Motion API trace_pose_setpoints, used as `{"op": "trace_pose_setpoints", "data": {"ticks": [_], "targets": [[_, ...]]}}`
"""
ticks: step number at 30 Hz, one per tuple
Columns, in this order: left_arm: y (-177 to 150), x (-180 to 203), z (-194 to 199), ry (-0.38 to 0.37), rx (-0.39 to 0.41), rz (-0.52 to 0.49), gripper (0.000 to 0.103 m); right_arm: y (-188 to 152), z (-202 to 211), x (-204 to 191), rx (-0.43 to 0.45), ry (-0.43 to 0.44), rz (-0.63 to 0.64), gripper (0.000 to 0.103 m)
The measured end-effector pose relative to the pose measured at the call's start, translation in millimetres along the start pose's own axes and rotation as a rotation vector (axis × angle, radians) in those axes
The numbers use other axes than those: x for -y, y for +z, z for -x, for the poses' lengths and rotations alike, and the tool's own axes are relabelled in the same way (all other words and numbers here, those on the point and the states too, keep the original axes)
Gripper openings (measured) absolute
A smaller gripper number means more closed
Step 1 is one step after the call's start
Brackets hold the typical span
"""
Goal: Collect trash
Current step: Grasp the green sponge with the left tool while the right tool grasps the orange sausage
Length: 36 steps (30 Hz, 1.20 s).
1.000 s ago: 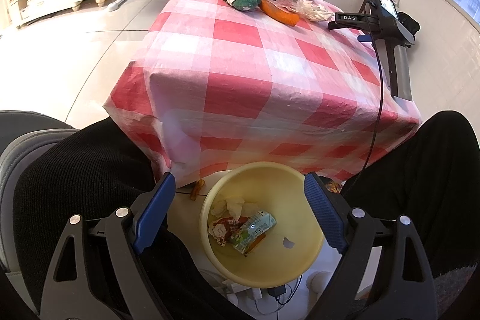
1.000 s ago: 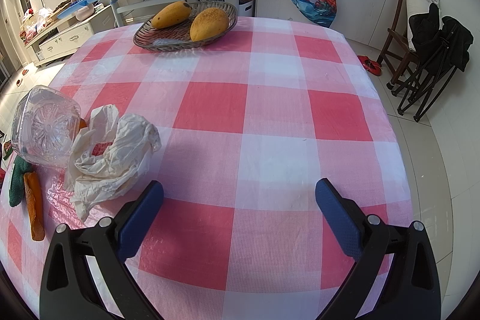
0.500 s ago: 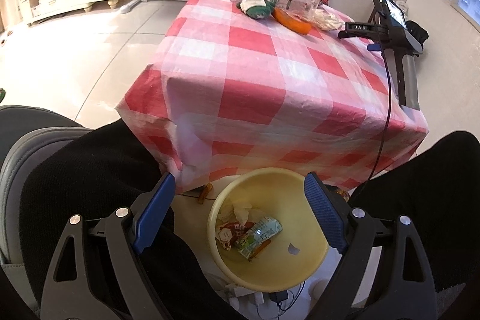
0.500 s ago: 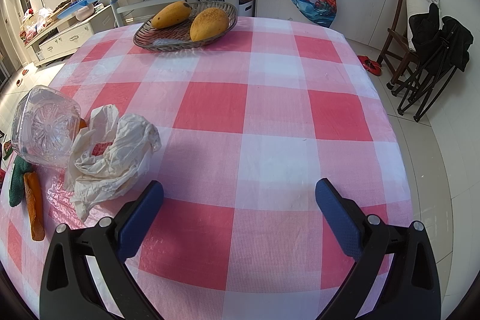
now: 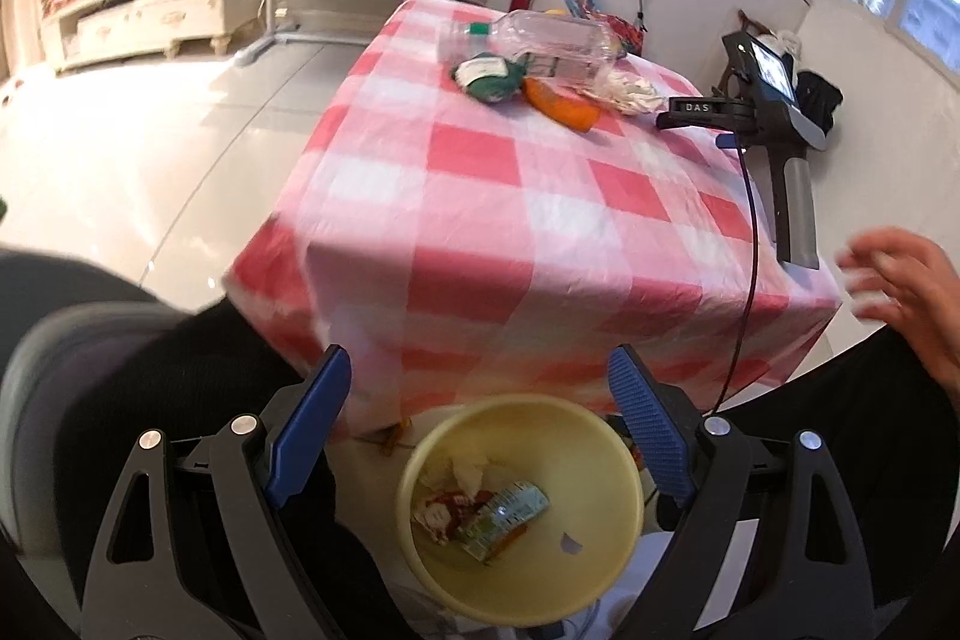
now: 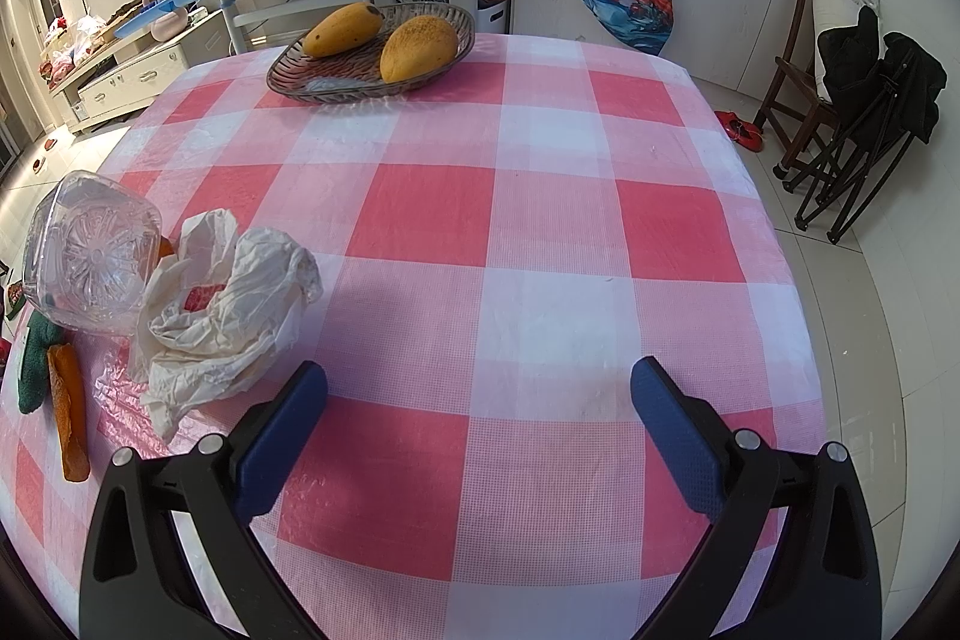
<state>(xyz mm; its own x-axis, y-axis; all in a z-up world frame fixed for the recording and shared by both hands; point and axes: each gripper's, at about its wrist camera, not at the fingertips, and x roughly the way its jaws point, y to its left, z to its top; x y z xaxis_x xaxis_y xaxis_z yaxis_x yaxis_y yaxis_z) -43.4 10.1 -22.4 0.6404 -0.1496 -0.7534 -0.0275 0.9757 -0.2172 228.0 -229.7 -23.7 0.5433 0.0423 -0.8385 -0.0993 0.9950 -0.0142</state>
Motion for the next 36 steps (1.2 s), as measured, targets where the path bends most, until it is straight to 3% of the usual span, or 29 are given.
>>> {"op": "trace_pose_setpoints", "data": {"ticks": [8,19,24,31,32,34,35,36], "targets": [[45,-1,-12,0.028,0.036,-0.015,0.084,0,0,0,0.0,0.0,0.0,0.096],[108,-2,-75,0.024,0.027,0.006,0.084,-2,1,1,-0.007,0.006,0.0,0.096],[143,2,-104,0.033,0.045,0.012,0.084,-20,20,-10,-0.072,0.077,0.063,0.096],[186,4,-153,0.08,0.017,0.017,0.084,-50,68,-50,0.06,0.223,0.189,0.096],[189,3,-159,0.075,0.01,0.019,0.08,-52,71,-57,0.075,0.253,0.209,0.096],[192,3,-169,0.037,-0.023,0.012,0.057,-52,72,-71,0.097,0.282,0.258,0.096],[193,3,-174,0.009,-0.042,0.005,0.038,-52,71,-77,0.104,0.294,0.279,0.096],[191,5,-174,0.008,-0.037,-0.003,0.035,-53,71,-83,0.111,0.311,0.299,0.096]]}}
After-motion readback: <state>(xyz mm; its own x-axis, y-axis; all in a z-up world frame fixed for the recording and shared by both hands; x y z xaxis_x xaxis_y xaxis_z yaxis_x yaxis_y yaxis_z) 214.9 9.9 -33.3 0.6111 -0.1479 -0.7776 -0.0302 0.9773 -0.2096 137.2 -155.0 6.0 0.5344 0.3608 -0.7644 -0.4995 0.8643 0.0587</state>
